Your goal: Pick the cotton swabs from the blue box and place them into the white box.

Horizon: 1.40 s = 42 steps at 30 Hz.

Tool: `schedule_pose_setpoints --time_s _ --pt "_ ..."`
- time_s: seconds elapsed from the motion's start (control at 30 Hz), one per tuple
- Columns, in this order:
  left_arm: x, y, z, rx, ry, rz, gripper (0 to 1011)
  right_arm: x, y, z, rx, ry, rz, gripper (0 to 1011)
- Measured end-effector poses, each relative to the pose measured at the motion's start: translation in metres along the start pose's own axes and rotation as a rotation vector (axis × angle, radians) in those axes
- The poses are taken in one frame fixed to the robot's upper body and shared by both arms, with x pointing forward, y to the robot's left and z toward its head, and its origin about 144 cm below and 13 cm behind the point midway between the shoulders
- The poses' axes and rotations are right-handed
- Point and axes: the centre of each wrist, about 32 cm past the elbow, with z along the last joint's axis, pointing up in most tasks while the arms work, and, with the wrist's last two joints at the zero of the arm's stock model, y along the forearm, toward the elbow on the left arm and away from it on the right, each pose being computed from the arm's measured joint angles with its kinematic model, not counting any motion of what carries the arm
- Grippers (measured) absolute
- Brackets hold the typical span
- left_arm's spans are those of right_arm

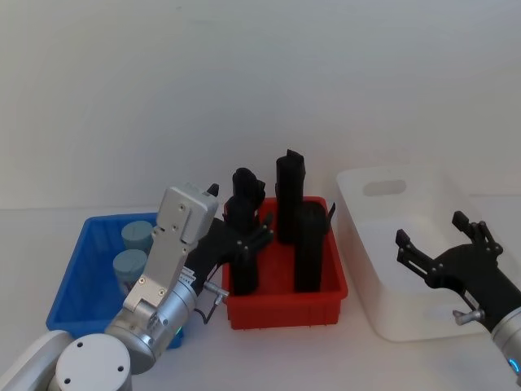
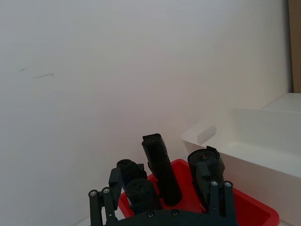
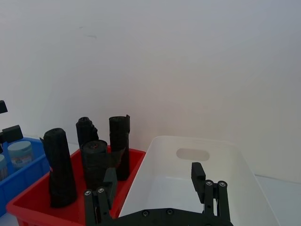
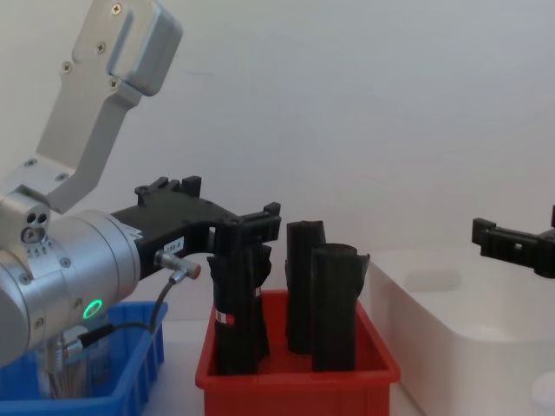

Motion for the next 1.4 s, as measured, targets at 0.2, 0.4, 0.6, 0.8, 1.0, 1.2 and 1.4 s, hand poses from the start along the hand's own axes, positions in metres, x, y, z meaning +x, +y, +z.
schedule_pose_setpoints --time_s 0.2,0.4,0.6,0.8,1.0,1.2,1.4 --pt "0.0000 0.0000 0.0000 0.000 0.000 0.000 1004 0.0000 0.0000 0.0000 0.000 0.000 0.000 1001" --pt "0.0000 0.0000 0.0000 0.000 0.000 0.000 1004 0.0000 0.0000 0.0000 0.000 0.000 0.000 1001" --pt "0.0000 0.0000 0.0000 0.000 0.000 0.000 1004 0.0000 0.0000 0.0000 0.000 0.000 0.000 1001" --pt "0.0000 0.0000 0.0000 0.000 0.000 0.000 1004 0.0000 0.0000 0.0000 0.000 0.000 0.000 1001" --pt "0.0000 0.0000 0.0000 0.000 0.000 0.000 1004 0.0000 0.0000 0.0000 0.000 0.000 0.000 1001" --pt "0.0000 0.0000 0.0000 0.000 0.000 0.000 1004 0.0000 0.0000 0.0000 0.000 0.000 0.000 1001" --pt "0.0000 0.0000 0.0000 0.000 0.000 0.000 1004 0.0000 0.0001 0.0001 0.000 0.000 0.000 1001"
